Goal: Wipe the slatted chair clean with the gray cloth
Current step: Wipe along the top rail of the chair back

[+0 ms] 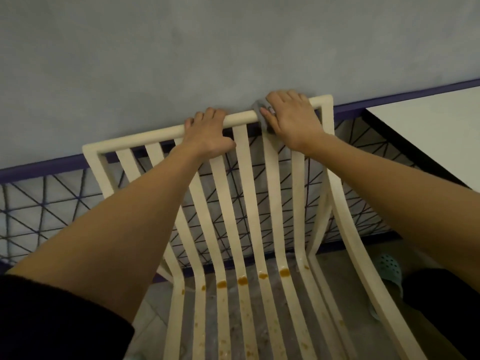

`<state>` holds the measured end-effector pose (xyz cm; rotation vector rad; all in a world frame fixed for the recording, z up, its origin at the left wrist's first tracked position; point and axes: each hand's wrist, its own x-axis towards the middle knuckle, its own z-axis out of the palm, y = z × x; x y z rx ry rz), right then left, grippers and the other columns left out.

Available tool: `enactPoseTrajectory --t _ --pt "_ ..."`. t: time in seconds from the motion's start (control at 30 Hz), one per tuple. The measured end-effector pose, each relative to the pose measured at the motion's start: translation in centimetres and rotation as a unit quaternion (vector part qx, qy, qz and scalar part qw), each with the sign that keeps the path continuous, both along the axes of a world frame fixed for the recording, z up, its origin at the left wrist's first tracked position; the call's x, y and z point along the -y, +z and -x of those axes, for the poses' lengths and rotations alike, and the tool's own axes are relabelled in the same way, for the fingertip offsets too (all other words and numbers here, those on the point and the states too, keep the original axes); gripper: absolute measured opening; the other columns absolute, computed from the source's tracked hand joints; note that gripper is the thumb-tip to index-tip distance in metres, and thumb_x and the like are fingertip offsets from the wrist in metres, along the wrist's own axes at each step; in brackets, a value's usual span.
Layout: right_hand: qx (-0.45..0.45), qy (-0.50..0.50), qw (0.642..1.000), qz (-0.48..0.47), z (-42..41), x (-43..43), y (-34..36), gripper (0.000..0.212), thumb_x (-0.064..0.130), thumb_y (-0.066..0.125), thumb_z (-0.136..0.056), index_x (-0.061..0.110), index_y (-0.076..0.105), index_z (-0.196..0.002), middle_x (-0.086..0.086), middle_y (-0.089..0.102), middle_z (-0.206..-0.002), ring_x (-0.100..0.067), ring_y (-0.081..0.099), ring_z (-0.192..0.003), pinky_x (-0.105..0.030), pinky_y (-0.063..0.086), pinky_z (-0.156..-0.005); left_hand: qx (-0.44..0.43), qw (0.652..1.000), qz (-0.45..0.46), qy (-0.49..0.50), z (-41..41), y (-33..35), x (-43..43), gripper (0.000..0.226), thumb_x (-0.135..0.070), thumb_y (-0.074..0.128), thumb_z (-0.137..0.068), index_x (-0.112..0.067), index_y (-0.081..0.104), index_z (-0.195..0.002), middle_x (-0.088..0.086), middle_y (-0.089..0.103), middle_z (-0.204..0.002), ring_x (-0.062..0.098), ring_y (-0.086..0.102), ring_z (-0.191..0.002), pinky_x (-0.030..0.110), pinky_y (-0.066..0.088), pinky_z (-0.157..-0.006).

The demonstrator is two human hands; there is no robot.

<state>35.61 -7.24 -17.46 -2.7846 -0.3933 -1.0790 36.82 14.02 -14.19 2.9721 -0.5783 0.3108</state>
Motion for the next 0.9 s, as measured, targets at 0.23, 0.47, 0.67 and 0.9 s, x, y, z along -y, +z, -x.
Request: enactPoseTrajectory --t 0.23,0.47,0.67,0.9 --pt "-0.029 -0.074 0.997 0.016 0.6 3.0 1.5 0.028 0.028 0.038 -0.102 0.007 0.057 -0.105 -0.015 0.06 -0.094 -0.035 0.057 -0.085 -0.044 0.041 -0.079 0.003 1.0 -0.007 0.006 0.0 0.0 0.0 0.065 -0.036 0.064 -0.082 -0.019 0.037 -0.138 0.008 0.041 -0.135 0.031 0.037 -0.125 0.044 0.024 -0.105" --pt "-0.31 -0.204 0.928 -0.041 -1.5 1.2 5.8 0.025 0.022 0.053 -0.089 0.006 0.059 -0.107 -0.014 0.06 -0.098 -0.031 0.058 -0.09 -0.04 0.049 -0.082 0.011 1.0 0.005 0.003 -0.1 -0.2 -0.1 0.065 -0.035 0.064 -0.08 -0.021 0.039 -0.138 0.007 0.042 -0.133 0.03 0.037 -0.123 0.044 0.024 -0.105" --pt "-0.178 -0.161 0.963 0.12 -1.0 0.9 3.7 0.021 0.022 0.045 -0.097 0.009 0.054 -0.111 -0.013 0.06 -0.102 -0.032 0.056 -0.085 -0.041 0.041 -0.07 0.014 1.0 0.008 0.0 -0.3 -0.4 0.0 0.065 -0.035 0.065 -0.079 -0.02 0.039 -0.137 0.006 0.042 -0.133 0.03 0.037 -0.123 0.044 0.024 -0.104" --pt "-0.008 -0.044 0.999 -0.008 0.5 2.0 -0.4 0.035 0.037 0.028 -0.102 0.014 0.054 -0.106 -0.008 0.057 -0.101 -0.027 0.049 -0.095 -0.036 0.033 -0.092 0.011 1.0 0.01 -0.004 -0.1 -0.2 -0.2 0.064 -0.035 0.065 -0.081 -0.021 0.038 -0.137 0.007 0.042 -0.133 0.03 0.037 -0.122 0.043 0.024 -0.103"
